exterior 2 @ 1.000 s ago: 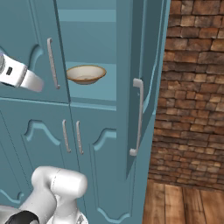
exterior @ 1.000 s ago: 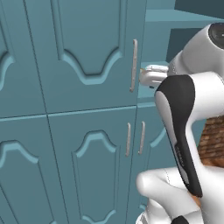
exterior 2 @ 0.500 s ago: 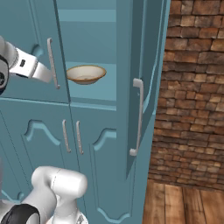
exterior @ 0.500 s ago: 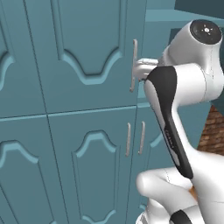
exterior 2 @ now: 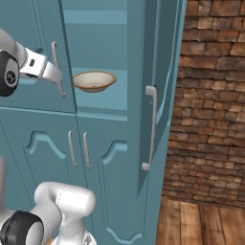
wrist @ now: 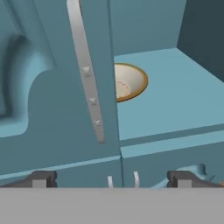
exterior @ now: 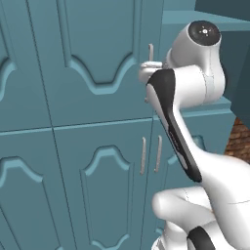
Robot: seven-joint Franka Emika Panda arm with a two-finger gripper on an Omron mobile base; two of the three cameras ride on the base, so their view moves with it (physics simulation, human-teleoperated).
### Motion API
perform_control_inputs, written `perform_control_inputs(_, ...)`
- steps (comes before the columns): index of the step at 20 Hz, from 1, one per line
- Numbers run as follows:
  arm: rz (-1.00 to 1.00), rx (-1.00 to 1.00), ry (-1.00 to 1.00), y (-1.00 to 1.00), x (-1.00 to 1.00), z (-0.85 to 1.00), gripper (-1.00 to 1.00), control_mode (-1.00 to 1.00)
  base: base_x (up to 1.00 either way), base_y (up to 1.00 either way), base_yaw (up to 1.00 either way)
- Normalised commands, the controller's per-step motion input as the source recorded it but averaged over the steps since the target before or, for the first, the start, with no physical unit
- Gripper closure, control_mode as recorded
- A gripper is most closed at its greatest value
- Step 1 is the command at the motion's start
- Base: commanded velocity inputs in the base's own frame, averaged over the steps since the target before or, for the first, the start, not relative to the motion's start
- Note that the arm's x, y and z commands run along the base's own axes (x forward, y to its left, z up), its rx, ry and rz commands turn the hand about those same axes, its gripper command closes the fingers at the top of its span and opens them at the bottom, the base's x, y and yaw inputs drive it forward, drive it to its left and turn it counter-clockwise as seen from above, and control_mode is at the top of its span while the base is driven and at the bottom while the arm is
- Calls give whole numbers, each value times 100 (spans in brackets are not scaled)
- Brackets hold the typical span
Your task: Retrieve the bowl from the cabinet, then place the raw meat into the bowl to avoid contamination.
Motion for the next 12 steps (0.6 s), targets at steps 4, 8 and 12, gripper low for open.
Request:
perform_control_inputs(4,0,-1,-4,0,38,-10,-100,-100,0,0,0)
perform_control_inputs(8,0,0,-3,0,40,-16,-100,-100,0,0,0)
perform_control_inputs(12,0,-3,-3,2,41,-18,-100,-100,0,0,0)
